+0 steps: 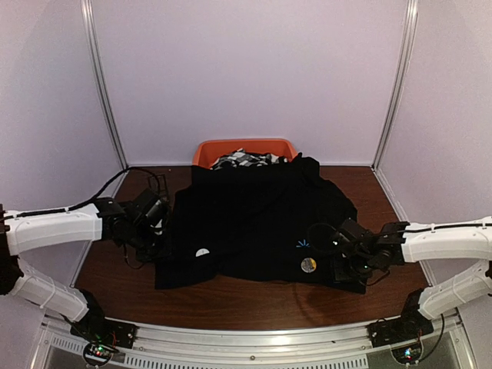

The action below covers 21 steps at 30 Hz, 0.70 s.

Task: Pin the brooch onto the clothing
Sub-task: Adjust the clothing with brooches at the center of the board.

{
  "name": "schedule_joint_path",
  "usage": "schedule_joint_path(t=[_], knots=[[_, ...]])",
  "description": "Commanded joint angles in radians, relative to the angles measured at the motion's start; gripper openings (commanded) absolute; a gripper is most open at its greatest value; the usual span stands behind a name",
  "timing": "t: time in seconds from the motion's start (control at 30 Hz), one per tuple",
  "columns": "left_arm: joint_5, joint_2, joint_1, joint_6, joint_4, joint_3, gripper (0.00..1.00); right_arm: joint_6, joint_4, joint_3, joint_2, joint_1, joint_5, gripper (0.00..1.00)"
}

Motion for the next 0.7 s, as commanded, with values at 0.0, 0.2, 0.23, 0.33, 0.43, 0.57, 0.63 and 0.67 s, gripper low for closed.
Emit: schedule_joint_path(t=[0.0,0.2,0.23,0.33,0.43,0.57,0.63,0.67], knots=[[0.079,0.136,-0.020,-0.036,0.128,-0.007,0.00,-0.009,0.086,0.001,0.041,0.014,-0.017,0.48],[0.144,0.283,-0.084,-0.044,0.178,-0.047,0.00,0.026,0.173,-0.059,0.061,0.016,-0.075,0.48],[0.139,0.289,-0.084,-0.040,0.171,-0.051,0.00,0.030,0.173,-0.063,0.067,0.016,-0.083,0.47],[0.114,0.296,-0.083,-0.015,0.128,-0.059,0.00,0.046,0.135,-0.073,0.076,0.016,-0.091,0.47],[0.137,0.309,-0.082,0.000,0.110,-0.098,0.00,0.068,0.098,-0.089,0.071,0.016,-0.105,0.47],[0.169,0.314,-0.075,0.008,0.101,-0.164,0.00,0.080,0.033,-0.109,0.066,0.016,-0.119,0.47],[0.165,0.287,-0.060,0.018,0.081,-0.190,0.00,0.092,-0.003,-0.128,0.045,0.016,-0.118,0.47],[0.160,0.268,-0.046,0.026,0.072,-0.202,0.00,0.104,-0.016,-0.143,0.029,0.015,-0.142,0.47]])
